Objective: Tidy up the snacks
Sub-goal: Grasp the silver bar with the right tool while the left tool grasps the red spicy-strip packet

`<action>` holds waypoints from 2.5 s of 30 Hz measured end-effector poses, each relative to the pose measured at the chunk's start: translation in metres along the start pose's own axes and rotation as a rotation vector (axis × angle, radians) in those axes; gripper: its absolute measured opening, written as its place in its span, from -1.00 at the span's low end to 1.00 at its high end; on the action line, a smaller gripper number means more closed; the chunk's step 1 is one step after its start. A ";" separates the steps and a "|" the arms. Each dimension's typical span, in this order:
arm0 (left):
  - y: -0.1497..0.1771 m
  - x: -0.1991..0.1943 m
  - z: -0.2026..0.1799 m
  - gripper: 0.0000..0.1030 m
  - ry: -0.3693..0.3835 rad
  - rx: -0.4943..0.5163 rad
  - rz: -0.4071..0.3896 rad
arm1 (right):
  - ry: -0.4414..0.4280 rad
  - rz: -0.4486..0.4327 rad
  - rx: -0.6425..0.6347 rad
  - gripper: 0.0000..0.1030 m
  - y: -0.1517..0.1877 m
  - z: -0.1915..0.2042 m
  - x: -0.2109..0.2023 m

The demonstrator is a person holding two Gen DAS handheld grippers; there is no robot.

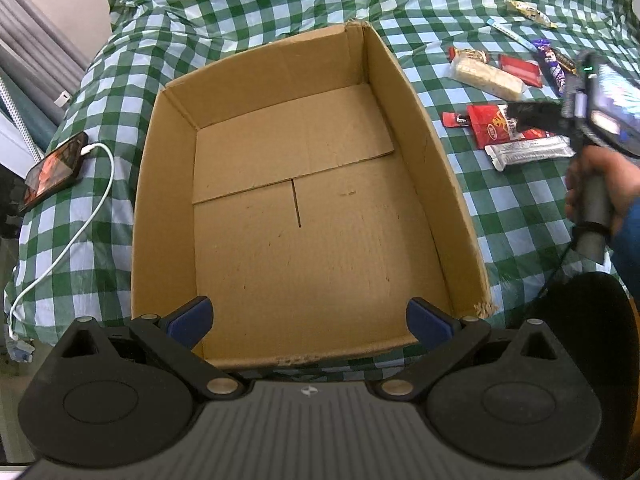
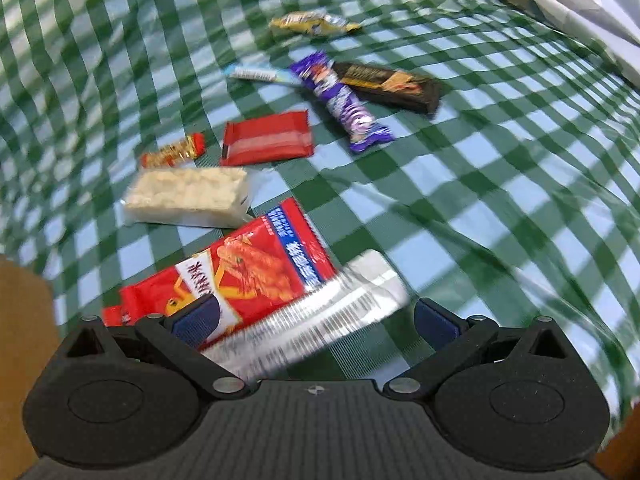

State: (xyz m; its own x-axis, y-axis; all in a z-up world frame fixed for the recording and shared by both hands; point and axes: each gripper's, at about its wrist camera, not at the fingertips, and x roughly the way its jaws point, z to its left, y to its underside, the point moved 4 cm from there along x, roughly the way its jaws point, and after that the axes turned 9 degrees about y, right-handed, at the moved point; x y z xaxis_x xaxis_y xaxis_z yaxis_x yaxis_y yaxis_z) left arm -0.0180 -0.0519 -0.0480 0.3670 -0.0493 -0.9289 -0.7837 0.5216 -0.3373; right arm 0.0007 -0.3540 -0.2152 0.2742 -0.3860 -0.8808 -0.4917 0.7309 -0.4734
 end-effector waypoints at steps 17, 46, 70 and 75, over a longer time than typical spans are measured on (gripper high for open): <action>-0.041 -0.005 -0.017 1.00 0.002 0.042 -0.071 | 0.078 -0.029 0.078 0.99 0.003 -0.092 0.025; -0.158 0.062 -0.144 0.99 0.264 0.397 -0.040 | -0.110 -0.102 -0.204 0.01 -0.001 -0.101 0.017; -0.229 0.195 -0.221 -0.06 0.415 0.284 0.099 | -0.241 -0.251 -0.421 -0.83 -0.011 -0.078 0.009; -0.217 0.140 -0.201 -0.06 0.446 0.242 0.001 | -0.216 -0.308 -0.271 -0.83 -0.018 -0.099 -0.027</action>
State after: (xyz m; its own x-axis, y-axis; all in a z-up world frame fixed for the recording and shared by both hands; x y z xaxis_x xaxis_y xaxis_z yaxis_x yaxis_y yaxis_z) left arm 0.1031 -0.3435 -0.1357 0.0751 -0.3803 -0.9218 -0.6258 0.7017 -0.3405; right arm -0.0798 -0.4127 -0.1841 0.5931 -0.4151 -0.6899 -0.5509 0.4157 -0.7237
